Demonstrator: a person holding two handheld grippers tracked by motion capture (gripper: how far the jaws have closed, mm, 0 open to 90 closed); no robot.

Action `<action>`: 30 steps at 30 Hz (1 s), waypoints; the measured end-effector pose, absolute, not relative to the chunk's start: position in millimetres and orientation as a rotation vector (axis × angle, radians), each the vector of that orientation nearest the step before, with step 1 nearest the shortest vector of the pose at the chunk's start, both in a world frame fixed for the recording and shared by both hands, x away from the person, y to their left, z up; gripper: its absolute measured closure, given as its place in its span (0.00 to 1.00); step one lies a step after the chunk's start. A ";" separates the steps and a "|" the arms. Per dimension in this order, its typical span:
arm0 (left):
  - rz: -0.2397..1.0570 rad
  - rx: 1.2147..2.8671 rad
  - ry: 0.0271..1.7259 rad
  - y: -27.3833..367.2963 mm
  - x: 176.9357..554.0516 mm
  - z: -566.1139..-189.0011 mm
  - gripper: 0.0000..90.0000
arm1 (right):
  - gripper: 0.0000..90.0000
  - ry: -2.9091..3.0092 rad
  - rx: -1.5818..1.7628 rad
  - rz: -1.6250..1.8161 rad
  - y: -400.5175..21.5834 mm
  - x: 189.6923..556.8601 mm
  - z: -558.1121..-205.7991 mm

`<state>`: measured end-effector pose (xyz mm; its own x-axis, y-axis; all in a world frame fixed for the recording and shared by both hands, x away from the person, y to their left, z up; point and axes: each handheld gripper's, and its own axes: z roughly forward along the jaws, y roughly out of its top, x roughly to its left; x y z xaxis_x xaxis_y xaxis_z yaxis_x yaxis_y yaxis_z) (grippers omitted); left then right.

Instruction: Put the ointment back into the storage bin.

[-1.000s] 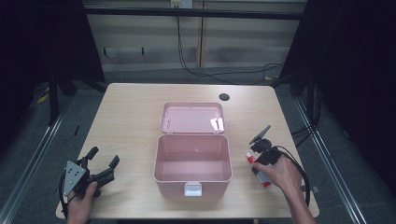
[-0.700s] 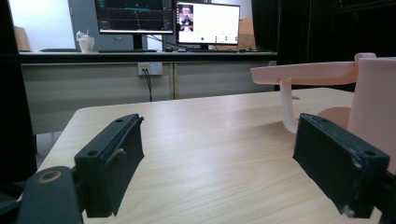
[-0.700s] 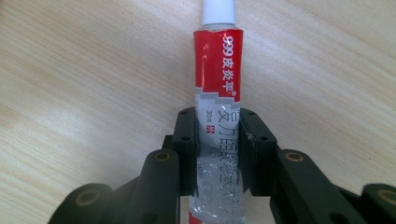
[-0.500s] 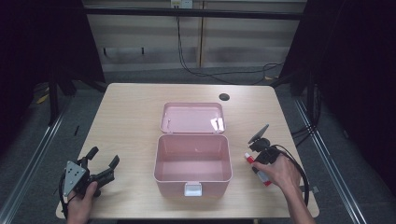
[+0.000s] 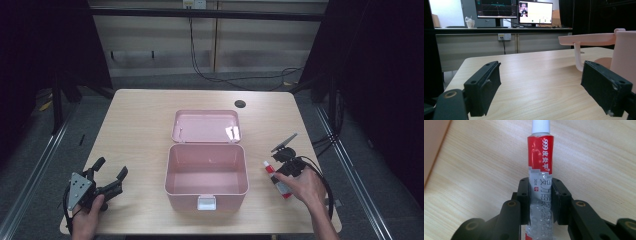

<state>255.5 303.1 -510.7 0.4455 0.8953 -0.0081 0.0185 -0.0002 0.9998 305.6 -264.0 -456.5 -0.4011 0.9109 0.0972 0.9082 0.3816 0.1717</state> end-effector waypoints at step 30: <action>0.849 1.403 0.873 303.3 255.5 -510.7 0.17 | 0.79 2.584 1.752 0.611 -281.1 295.0 -439.4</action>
<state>255.5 303.3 -510.7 0.4488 0.8936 -0.0074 0.0168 -0.0001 0.9999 295.0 -281.1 -439.4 -0.3927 0.8869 0.2435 0.9020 0.3198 0.2900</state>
